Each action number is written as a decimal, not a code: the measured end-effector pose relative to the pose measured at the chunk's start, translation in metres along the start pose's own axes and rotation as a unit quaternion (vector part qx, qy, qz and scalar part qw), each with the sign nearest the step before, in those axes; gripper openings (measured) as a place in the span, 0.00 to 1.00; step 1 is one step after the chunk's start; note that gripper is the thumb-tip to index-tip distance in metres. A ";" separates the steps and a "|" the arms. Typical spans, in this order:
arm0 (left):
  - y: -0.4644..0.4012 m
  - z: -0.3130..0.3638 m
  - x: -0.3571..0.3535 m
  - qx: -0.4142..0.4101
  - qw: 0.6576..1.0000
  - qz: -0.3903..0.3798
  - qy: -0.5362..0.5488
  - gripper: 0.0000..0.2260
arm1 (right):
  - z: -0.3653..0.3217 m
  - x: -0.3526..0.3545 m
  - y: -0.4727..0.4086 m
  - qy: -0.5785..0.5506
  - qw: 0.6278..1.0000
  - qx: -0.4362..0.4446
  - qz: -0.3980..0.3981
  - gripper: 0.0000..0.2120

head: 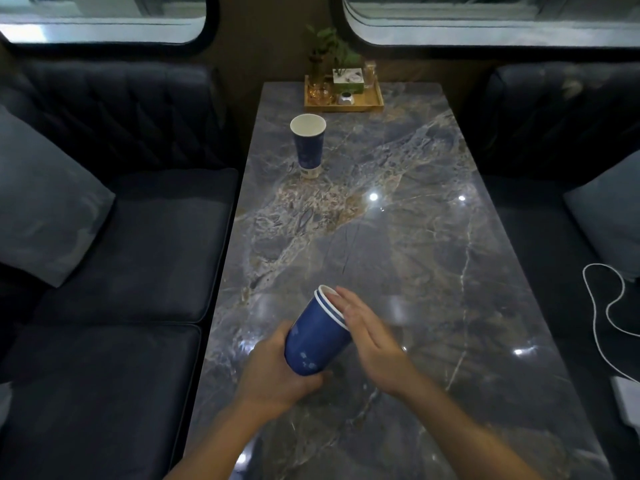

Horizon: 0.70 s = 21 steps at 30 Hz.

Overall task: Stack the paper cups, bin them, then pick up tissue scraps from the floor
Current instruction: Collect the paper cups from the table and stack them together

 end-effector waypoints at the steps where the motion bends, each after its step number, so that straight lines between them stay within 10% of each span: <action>1: -0.001 0.000 0.000 -0.003 1.000 0.001 0.002 0.30 | 0.000 -0.001 -0.001 -0.001 1.000 0.001 0.002 0.26; 21: -0.028 -0.017 0.008 0.036 0.995 0.047 0.081 0.28 | 0.005 -0.011 -0.035 0.012 0.999 0.035 0.036 0.12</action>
Point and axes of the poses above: each hand's wrist, its own y-axis away from the middle knuckle, its own x-axis out of the back of the hand, z = x × y, the point moved 3 cm from there along -y, towards the middle knuckle, and after that the axes turned 6 degrees about x, right-handed, at the moved point
